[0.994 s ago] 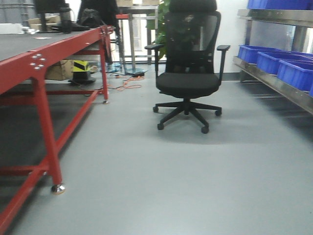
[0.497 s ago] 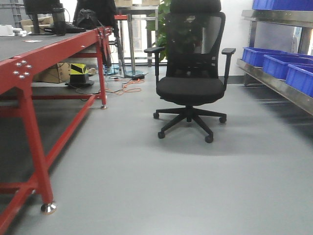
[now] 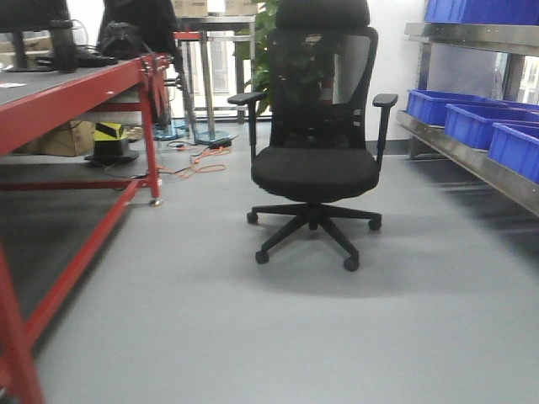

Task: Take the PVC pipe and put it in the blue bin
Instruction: 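Drive past the office chair to the shelf of blue bins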

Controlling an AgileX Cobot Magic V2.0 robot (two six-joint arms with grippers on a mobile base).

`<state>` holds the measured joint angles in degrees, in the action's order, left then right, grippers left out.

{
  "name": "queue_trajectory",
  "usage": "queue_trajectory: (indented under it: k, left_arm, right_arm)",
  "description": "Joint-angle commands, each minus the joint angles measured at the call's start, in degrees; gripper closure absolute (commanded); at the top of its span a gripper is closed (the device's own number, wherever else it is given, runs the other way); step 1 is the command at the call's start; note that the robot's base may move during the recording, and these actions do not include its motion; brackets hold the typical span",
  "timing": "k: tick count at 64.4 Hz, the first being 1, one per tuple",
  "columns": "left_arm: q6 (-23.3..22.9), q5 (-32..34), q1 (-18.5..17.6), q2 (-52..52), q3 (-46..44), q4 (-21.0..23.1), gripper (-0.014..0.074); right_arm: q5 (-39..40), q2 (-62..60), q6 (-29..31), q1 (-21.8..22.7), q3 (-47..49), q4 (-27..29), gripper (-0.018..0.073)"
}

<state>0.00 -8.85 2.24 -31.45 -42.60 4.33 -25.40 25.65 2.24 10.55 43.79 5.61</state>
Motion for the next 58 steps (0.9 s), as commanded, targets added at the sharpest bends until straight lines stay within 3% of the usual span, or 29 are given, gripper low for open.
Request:
queue_trajectory:
  k: [1, 58]
  left_arm:
    - [0.0, 1.3, 0.06, 0.14, 0.01, 0.02, 0.0707]
    - [0.0, 1.3, 0.06, 0.14, 0.01, 0.02, 0.0707]
  right_arm:
    - [1.51, -0.25, 0.35, 0.11, -0.16, -0.58, 0.0727]
    - [1.51, -0.25, 0.35, 0.11, -0.16, -0.58, 0.0727]
